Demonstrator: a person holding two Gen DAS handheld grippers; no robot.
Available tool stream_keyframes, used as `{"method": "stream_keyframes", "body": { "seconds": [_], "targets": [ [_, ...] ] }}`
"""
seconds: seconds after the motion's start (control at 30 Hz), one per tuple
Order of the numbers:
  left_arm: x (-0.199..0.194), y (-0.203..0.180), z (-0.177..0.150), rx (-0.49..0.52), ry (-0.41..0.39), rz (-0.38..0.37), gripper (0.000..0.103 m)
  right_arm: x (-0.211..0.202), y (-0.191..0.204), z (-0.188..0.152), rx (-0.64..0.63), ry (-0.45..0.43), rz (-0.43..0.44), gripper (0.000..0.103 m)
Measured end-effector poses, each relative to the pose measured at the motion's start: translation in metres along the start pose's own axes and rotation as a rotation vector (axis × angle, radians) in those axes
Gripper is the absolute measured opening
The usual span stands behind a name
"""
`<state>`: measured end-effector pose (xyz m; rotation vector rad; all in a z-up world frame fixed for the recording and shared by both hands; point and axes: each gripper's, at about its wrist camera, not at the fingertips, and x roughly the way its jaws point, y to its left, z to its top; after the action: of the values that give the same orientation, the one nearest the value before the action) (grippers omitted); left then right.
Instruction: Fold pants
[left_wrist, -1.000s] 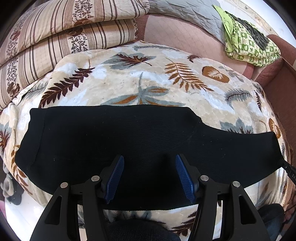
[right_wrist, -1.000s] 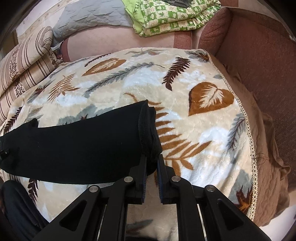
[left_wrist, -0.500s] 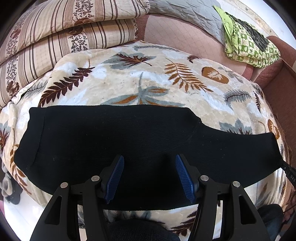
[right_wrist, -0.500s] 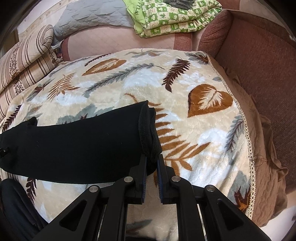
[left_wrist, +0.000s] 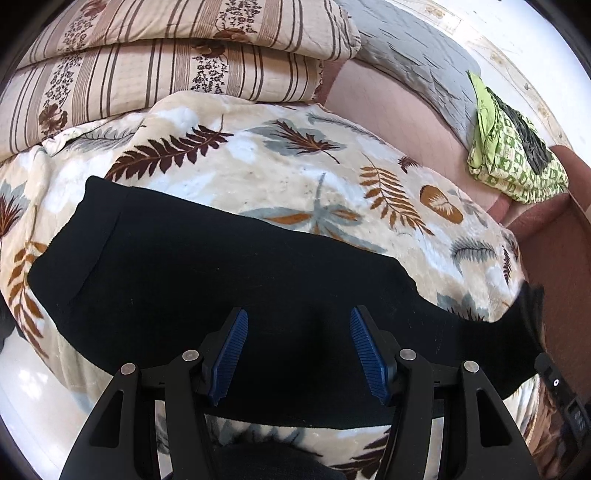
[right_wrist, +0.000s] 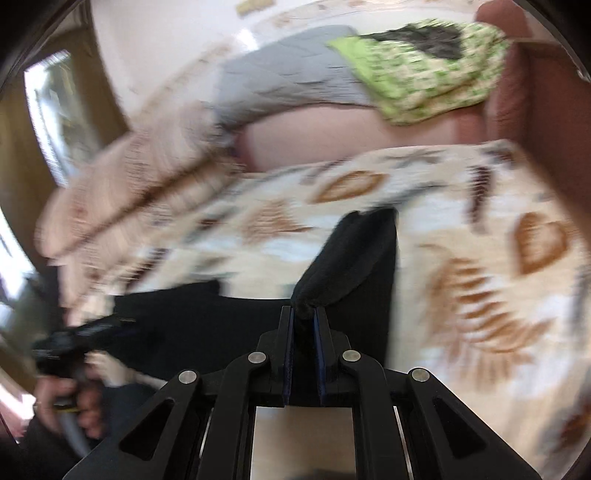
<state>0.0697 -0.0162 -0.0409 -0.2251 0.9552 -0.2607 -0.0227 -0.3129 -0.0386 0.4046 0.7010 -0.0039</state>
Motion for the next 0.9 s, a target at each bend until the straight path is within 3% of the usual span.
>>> {"method": "stream_keyframes", "body": {
  "seconds": [0.17, 0.33, 0.53, 0.67, 0.77, 0.8, 0.9],
  "targets": [
    [-0.004, 0.001, 0.000, -0.009, -0.034, 0.002, 0.057, 0.026, 0.030, -0.012, 0.031, -0.004, 0.213, 0.008],
    [-0.007, 0.004, -0.002, -0.021, -0.040, -0.002, 0.057, 0.050, 0.069, -0.014, -0.038, 0.037, 0.340, 0.008],
    [-0.006, 0.003, -0.002, -0.016, -0.038, -0.003, 0.057, 0.083, 0.087, -0.030, -0.078, 0.136, 0.358, 0.008],
    [-0.004, -0.001, -0.001, 0.003, -0.029, 0.009, 0.057, 0.114, 0.076, -0.053, -0.048, 0.262, 0.343, 0.010],
    [-0.005, -0.004, 0.000, 0.018, -0.033, 0.019, 0.057, 0.111, 0.060, -0.055, 0.050, 0.244, 0.429, 0.012],
    [-0.006, -0.007, 0.000, 0.032, -0.035, 0.016, 0.057, 0.106, 0.057, -0.053, 0.071, 0.247, 0.444, 0.018],
    [-0.011, -0.027, -0.001, 0.137, -0.046, -0.009, 0.057, 0.064, 0.043, -0.046, 0.076, 0.161, 0.471, 0.021]
  ]
}}
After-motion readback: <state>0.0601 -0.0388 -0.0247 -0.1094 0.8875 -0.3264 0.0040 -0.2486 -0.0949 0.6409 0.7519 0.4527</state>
